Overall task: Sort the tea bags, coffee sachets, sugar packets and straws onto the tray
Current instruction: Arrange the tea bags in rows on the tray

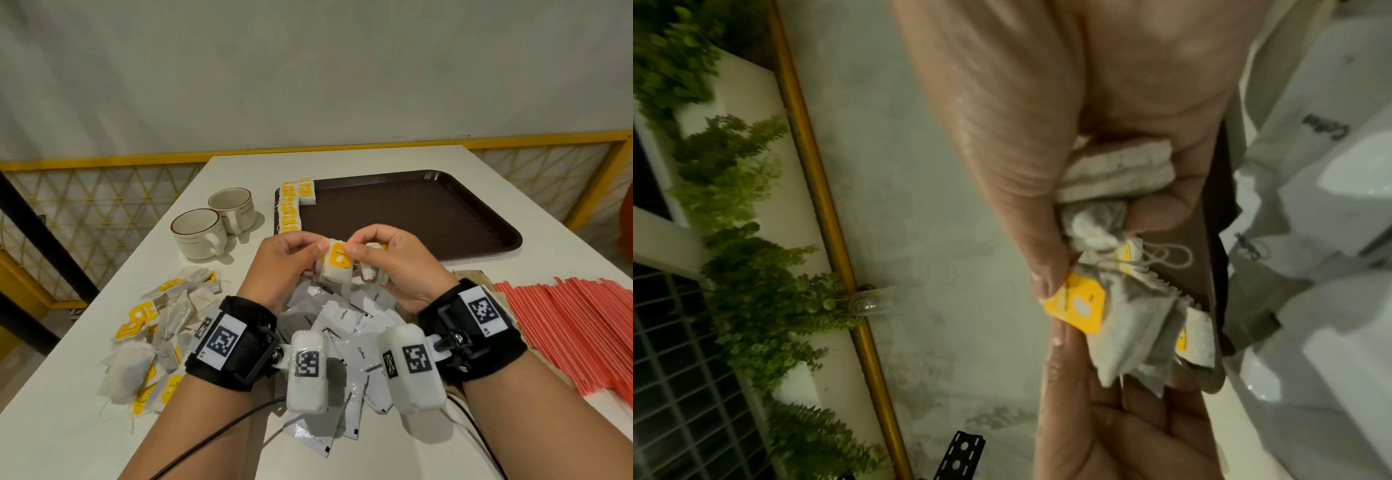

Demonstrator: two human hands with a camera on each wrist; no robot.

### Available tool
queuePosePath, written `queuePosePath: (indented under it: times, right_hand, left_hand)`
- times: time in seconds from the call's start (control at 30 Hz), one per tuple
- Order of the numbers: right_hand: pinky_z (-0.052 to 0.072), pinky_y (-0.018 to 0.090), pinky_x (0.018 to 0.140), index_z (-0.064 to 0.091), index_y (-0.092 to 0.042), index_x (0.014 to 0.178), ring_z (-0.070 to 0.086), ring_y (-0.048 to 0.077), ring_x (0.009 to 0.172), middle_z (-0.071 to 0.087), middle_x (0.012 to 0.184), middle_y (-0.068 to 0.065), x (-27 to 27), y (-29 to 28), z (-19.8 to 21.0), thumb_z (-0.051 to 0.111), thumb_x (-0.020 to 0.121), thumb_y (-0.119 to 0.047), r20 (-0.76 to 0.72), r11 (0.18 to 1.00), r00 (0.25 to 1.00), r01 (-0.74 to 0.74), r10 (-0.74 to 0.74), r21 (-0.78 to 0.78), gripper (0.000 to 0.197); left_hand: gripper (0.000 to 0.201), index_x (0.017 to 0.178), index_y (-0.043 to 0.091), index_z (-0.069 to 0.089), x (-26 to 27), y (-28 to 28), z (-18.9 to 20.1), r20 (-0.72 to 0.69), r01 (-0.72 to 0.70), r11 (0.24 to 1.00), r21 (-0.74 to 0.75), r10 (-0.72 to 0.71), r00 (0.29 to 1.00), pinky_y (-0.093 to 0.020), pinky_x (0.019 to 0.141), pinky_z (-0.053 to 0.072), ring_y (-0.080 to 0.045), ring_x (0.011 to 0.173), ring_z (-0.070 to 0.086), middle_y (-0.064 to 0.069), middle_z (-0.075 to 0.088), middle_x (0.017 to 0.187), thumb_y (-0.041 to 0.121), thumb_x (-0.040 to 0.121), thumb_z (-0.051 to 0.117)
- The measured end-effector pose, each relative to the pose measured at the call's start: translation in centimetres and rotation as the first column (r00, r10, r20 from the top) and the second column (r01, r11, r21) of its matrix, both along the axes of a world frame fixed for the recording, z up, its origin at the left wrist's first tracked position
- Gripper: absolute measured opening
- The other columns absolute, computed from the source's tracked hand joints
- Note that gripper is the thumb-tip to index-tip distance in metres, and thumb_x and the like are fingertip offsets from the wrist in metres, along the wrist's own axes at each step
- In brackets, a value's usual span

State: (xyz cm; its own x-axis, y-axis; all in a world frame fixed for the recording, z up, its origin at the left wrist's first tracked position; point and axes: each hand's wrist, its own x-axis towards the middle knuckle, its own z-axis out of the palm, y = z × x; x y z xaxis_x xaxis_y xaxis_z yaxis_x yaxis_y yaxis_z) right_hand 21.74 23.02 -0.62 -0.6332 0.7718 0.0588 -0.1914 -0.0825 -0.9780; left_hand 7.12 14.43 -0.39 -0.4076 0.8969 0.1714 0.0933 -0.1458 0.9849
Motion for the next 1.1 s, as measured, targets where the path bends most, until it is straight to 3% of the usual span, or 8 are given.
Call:
queuePosePath:
  times: [0.2,0.3,0.4,0.53,0.67,0.8,0.9,1.1]
  right_hand:
    - [0.051,0.039,0.083,0.067,-0.012,0.076,0.061,0.021,0.081,0.065,0.084,0.009,-1.1,-0.2,0.0,0.073,0.077,-0.006,0.056,0.996,0.998,0.025,-0.03,0.091,0.009]
    - [0.047,0.038,0.065,0.064,-0.011,0.076,0.055,0.027,0.072,0.063,0.077,0.01,-1.8,0.1,0.7,0.07,0.081,-0.006,0.079,0.999,0.997,0.013,-0.017,0.049,0.009]
    - [0.048,0.035,0.063,0.064,-0.011,0.076,0.056,0.023,0.071,0.062,0.077,0.01,-1.9,0.7,1.1,0.069,0.082,-0.005,0.089,0.999,0.996,0.02,-0.024,0.039,0.01]
    - [0.046,0.024,0.046,0.064,-0.009,0.083,0.058,0.009,0.054,0.063,0.07,0.003,-1.6,0.1,0.5,0.067,0.086,-0.01,0.106,0.999,0.994,0.012,-0.016,0.038,0.004]
    - [0.051,0.028,0.048,0.06,-0.003,0.109,0.062,0.015,0.067,0.064,0.091,0.01,-1.1,0.2,0.5,0.049,0.098,-0.023,0.065,0.986,0.998,0.022,-0.011,-0.167,0.025]
    - [0.053,0.035,0.065,0.06,-0.004,0.116,0.062,0.027,0.09,0.064,0.116,0.019,-0.5,0.7,0.7,0.033,0.092,0.001,0.045,0.971,0.998,-0.025,0.036,-0.236,0.036]
    - [0.046,0.044,0.088,0.061,-0.01,0.11,0.057,0.028,0.098,0.063,0.113,0.014,-0.3,0.6,0.2,0.031,0.083,0.016,0.167,0.995,0.984,-0.054,0.068,-0.088,0.048]
    - [0.048,0.03,0.072,0.06,-0.011,0.099,0.054,0.026,0.083,0.061,0.1,0.018,0.1,0.4,-0.2,0.054,0.088,0.011,0.208,0.999,0.978,-0.03,0.022,0.035,0.025]
  left_hand:
    - [0.018,0.088,0.006,0.069,0.0,0.1,0.4,0.031,0.055,0.998,-0.026,-0.054,0.998,-0.014,0.05,0.045,-0.002,0.049,0.057,0.006,0.065,0.057,0.001,0.092,0.052]
    - [0.019,0.089,0.008,0.069,-0.7,0.4,0.9,0.082,0.067,0.997,-0.039,-0.064,0.995,-0.015,0.052,0.046,-0.003,0.051,0.059,0.004,0.066,0.06,0.003,0.093,0.051]
    - [0.017,0.085,0.012,0.073,-1.0,0.5,0.7,0.17,0.07,0.997,-0.031,-0.063,0.983,-0.019,0.057,0.051,-0.011,0.06,0.063,-0.008,0.068,0.075,0.01,0.091,0.057]
    - [0.023,0.094,0.005,0.071,-0.6,0.4,-0.6,0.055,0.064,0.998,-0.029,-0.062,0.997,-0.028,0.067,0.054,-0.026,0.074,0.063,-0.028,0.067,0.091,0.012,0.073,0.074]
    - [0.012,0.093,0.004,0.068,-0.6,0.6,-1.2,-0.011,-0.025,1.0,-0.017,0.025,1.0,-0.019,0.06,0.049,-0.01,0.065,0.062,-0.01,0.068,0.081,0.003,0.081,0.069]
    - [0.009,0.093,0.004,0.066,-0.8,0.3,-1.1,0.008,-0.042,0.999,0.002,0.042,0.999,-0.014,0.055,0.047,-0.004,0.059,0.061,-0.006,0.068,0.079,0.002,0.085,0.065]
    - [0.009,0.091,0.007,0.068,-1.0,0.3,-1.1,0.019,-0.054,0.998,0.012,0.054,0.998,-0.016,0.055,0.048,-0.006,0.06,0.062,-0.009,0.069,0.08,0.003,0.084,0.067]
    - [0.008,0.086,0.015,0.071,-1.6,0.1,-1.5,0.069,-0.101,0.995,-0.011,0.102,0.992,-0.023,0.065,0.052,-0.013,0.072,0.065,-0.005,0.073,0.082,0.008,0.082,0.07]
